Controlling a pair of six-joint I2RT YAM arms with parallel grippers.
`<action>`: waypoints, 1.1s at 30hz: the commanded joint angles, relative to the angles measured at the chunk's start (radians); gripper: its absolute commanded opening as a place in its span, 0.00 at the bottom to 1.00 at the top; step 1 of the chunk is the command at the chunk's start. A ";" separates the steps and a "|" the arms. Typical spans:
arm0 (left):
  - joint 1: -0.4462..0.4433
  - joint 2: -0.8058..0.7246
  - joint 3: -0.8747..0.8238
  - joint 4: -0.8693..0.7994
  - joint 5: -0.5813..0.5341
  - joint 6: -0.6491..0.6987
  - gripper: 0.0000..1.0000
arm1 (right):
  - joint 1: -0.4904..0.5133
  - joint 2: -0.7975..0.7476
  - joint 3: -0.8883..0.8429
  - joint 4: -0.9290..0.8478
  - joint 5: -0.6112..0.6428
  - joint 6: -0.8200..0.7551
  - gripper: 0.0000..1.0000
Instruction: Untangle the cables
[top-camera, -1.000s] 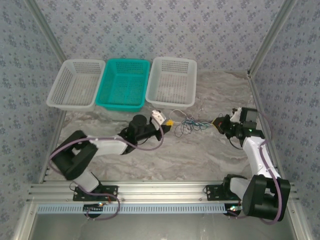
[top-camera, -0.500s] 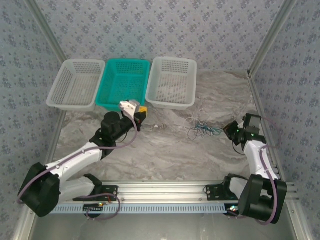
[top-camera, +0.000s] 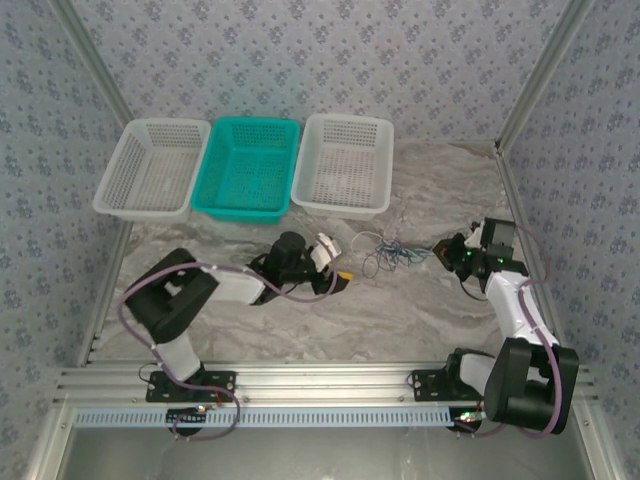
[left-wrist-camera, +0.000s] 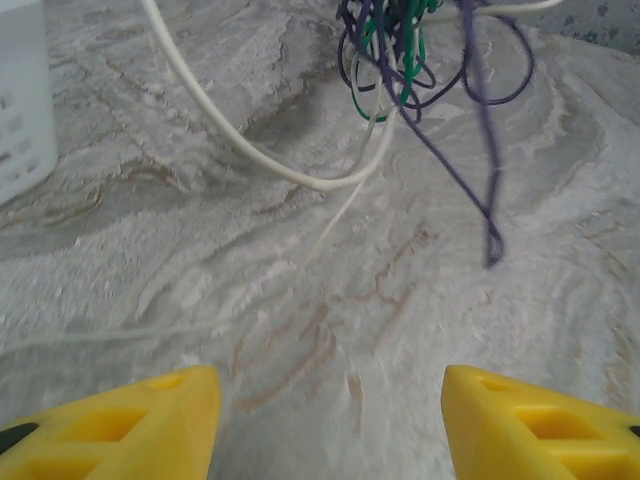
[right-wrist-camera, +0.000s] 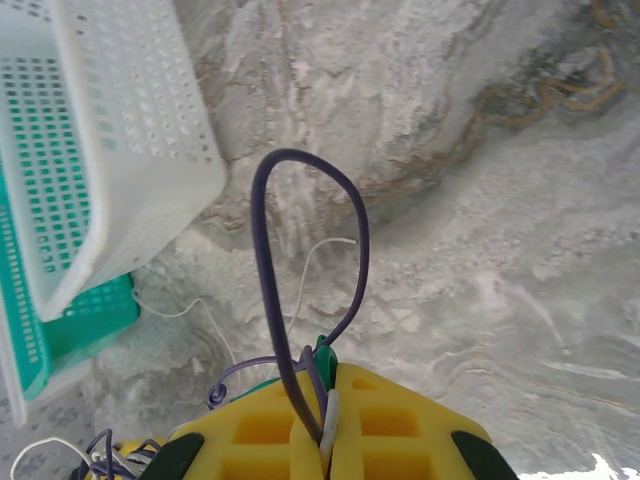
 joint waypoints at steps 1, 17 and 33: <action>-0.009 0.071 0.085 0.165 0.017 0.044 0.64 | 0.005 -0.004 0.041 -0.016 -0.068 0.014 0.00; -0.001 0.090 0.153 0.212 -0.022 -0.014 0.00 | 0.035 -0.008 0.061 -0.118 0.093 -0.049 0.28; -0.015 -0.149 0.187 -0.206 -0.042 -0.002 0.00 | 0.457 -0.392 -0.083 0.272 0.278 -0.279 0.86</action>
